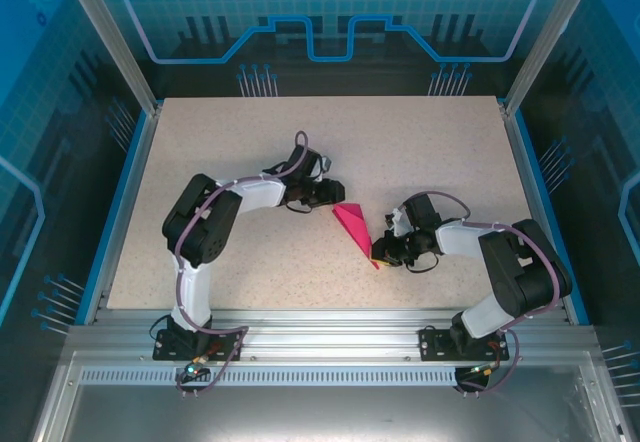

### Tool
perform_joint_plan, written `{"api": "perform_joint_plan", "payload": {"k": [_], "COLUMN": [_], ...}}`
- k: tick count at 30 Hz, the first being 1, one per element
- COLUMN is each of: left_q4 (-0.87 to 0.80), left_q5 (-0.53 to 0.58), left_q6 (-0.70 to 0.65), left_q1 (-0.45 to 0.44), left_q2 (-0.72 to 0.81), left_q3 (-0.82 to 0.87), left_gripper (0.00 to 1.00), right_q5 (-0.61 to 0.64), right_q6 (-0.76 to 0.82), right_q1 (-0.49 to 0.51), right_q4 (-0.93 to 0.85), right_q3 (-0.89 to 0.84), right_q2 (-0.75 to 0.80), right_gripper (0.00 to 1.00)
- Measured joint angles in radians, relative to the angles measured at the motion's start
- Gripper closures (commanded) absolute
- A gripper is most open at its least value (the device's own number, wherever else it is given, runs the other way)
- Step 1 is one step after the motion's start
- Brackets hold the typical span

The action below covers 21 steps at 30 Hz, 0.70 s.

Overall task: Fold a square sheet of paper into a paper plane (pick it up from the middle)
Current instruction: Fold the wing for the fifth time at the center of the table.

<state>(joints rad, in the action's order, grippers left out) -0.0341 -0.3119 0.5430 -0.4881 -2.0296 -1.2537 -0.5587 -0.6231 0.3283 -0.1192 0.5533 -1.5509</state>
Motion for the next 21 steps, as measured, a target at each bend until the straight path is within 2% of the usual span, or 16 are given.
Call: {"api": "perform_joint_plan", "payload": {"k": [5, 9, 11, 14, 17, 21], "left_q4": [-0.02, -0.012, -0.011, -0.015, -0.026, -0.047], "left_q5": [0.001, 0.008, 0.024, 0.063, 0.112, 0.179], "left_q6": [0.005, 0.043, 0.064, 0.105, 0.159, 0.237], "left_q1": [0.003, -0.003, -0.014, -0.055, -0.121, -0.216], "left_q2": [0.046, 0.174, 0.236, 0.308, 0.345, 0.357], "left_q3": [0.011, 0.087, 0.121, 0.161, 0.187, 0.219], "left_gripper": [0.48, 0.46, 0.42, 0.4, 0.39, 0.38], "right_q5": [-0.004, -0.021, -0.026, -0.025, -0.011, 0.065], "right_q6": [0.006, 0.016, 0.023, 0.028, 0.038, 0.067], "right_q1": [0.0, 0.0, 0.0, 0.0, 0.0, -0.002], "right_q4": [0.001, 0.008, 0.008, -0.012, -0.048, -0.116], "right_q3": [0.0, 0.0, 0.0, 0.0, 0.003, 0.02], "right_q2": [0.0, 0.001, 0.013, 0.069, 0.177, 0.333], "right_gripper": [0.85, 0.79, 0.76, 0.73, 0.64, 0.57]}}
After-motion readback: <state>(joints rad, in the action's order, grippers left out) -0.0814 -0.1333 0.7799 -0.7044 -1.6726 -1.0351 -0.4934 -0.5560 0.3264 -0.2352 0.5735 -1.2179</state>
